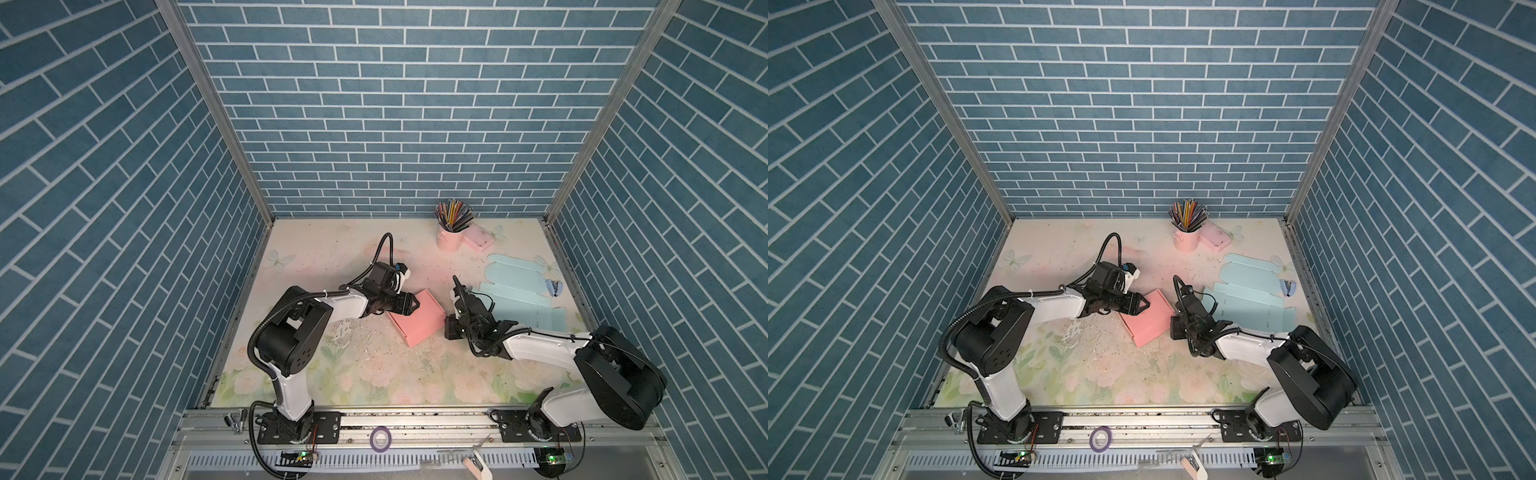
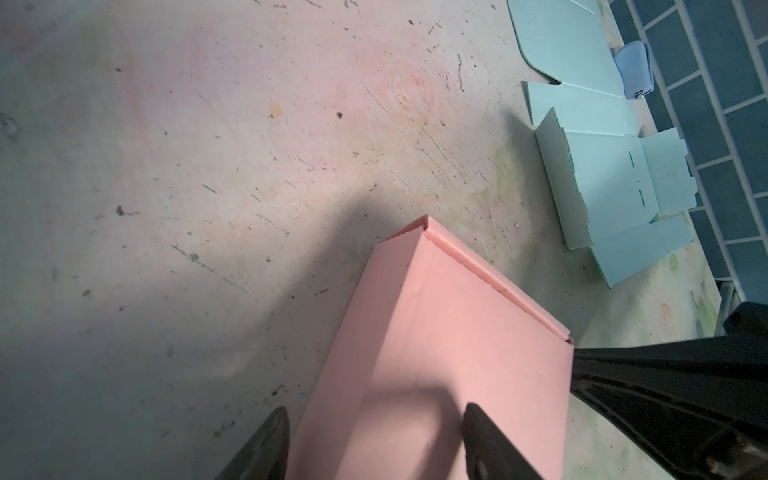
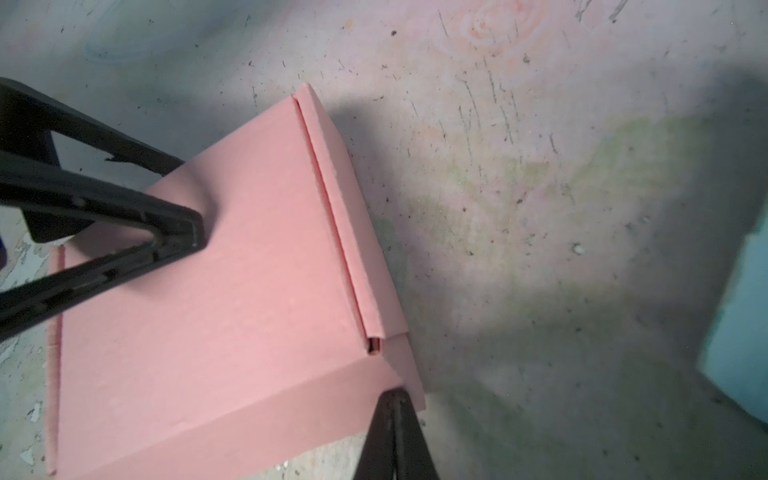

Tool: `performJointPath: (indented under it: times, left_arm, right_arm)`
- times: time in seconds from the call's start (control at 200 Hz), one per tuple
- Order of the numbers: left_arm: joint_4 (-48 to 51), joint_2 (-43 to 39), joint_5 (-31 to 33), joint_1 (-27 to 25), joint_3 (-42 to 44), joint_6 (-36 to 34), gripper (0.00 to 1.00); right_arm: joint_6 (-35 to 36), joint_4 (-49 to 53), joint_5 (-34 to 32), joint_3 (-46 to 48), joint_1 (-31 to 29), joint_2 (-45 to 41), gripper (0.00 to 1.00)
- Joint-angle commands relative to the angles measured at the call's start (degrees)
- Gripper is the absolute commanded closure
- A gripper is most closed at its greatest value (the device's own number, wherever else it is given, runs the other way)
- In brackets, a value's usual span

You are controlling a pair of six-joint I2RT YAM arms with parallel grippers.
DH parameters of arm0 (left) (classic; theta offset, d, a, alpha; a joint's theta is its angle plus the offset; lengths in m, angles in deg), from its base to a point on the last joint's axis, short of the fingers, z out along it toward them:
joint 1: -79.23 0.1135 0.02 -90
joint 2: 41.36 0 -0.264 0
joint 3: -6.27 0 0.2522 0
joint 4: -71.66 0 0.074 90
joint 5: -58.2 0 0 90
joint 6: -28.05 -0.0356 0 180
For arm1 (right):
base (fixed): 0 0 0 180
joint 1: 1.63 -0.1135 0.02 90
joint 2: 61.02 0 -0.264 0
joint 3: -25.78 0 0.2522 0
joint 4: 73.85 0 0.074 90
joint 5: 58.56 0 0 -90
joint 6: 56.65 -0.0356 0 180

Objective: Fold the paper box
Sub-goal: 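Turn the pink box with the right gripper while the left presses its top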

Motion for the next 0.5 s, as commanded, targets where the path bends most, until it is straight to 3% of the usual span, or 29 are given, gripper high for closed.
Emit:
performJointPath:
  times: [0.0,0.495]
  left_arm:
    - [-0.5,-0.3,-0.8,-0.5,1.2,0.4,0.34]
    - [-4.9,1.7,-2.8,-1.1,3.1,0.5,0.35]
  right_arm:
    - [0.0,-1.6,-0.2,-1.6,0.2,1.6,0.94]
    - [0.2,-2.3,2.9,-9.5,-0.8,10.7,0.96]
